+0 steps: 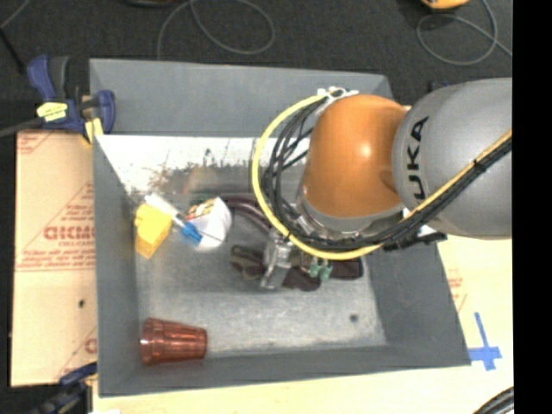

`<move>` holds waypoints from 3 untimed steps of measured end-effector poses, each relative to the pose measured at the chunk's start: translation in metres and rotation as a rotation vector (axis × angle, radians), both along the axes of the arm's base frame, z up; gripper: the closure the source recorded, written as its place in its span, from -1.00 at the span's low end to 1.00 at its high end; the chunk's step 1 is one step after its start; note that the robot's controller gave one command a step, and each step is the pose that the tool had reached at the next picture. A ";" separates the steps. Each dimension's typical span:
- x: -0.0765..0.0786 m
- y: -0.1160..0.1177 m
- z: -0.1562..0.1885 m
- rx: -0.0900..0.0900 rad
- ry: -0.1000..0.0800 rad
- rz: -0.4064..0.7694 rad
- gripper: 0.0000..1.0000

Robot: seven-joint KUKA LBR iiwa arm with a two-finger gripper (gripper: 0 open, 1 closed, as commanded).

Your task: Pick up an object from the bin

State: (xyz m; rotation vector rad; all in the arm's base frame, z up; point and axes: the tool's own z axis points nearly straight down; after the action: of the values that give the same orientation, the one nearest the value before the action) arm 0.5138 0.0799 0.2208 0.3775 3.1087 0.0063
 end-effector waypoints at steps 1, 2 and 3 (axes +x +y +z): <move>0.000 0.000 0.000 0.000 0.000 0.000 1.00; 0.000 0.000 0.000 0.000 0.000 0.000 1.00; 0.000 0.000 0.000 0.000 0.000 0.000 1.00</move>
Offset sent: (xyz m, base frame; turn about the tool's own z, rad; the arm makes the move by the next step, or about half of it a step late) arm 0.0000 0.0000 0.0000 0.0000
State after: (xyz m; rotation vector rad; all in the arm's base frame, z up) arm 0.5138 0.0799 0.2208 0.3780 3.1086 0.0064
